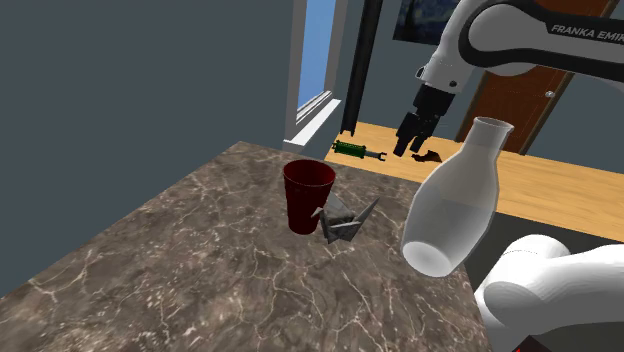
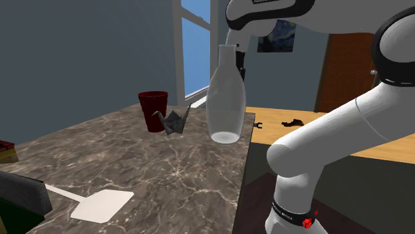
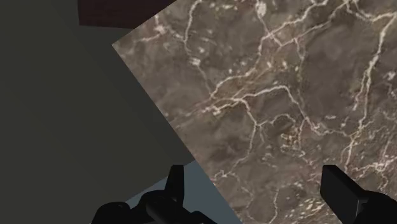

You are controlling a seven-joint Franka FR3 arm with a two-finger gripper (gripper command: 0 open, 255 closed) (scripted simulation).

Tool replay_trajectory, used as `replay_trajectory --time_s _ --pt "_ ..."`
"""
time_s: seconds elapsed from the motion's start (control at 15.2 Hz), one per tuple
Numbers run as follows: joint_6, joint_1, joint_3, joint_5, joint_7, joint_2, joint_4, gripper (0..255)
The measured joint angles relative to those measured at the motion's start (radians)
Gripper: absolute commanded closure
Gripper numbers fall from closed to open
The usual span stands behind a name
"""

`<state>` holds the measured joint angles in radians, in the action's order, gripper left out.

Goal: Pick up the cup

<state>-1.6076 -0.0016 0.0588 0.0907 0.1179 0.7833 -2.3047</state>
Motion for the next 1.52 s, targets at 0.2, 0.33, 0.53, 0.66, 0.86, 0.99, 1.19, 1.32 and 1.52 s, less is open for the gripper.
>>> replay_trajectory --time_s 0.2,0.33,0.53,0.66,0.86,0.99,1.19,1.32,1.52 --pt "0.004 0.007 -0.024 0.018 -0.029 0.0 0.005 0" --pt "0.005 0.021 -0.065 0.048 -0.08 0.003 0.006 0" --pt "0.013 0.038 -0.123 0.092 -0.154 -0.006 0.029 0" --pt "0.007 0.049 -0.165 0.122 -0.205 -0.026 0.048 0" --pt "0.006 0.065 -0.23 0.164 -0.286 -0.062 0.094 0" --pt "0.0 0.075 -0.274 0.191 -0.341 -0.085 0.121 0" --pt "-0.004 0.085 -0.332 0.222 -0.416 -0.123 0.169 0" --pt "-0.02 0.087 -0.372 0.236 -0.464 -0.166 0.208 0" --pt "-0.017 0.091 -0.427 0.253 -0.538 -0.217 0.277 0"
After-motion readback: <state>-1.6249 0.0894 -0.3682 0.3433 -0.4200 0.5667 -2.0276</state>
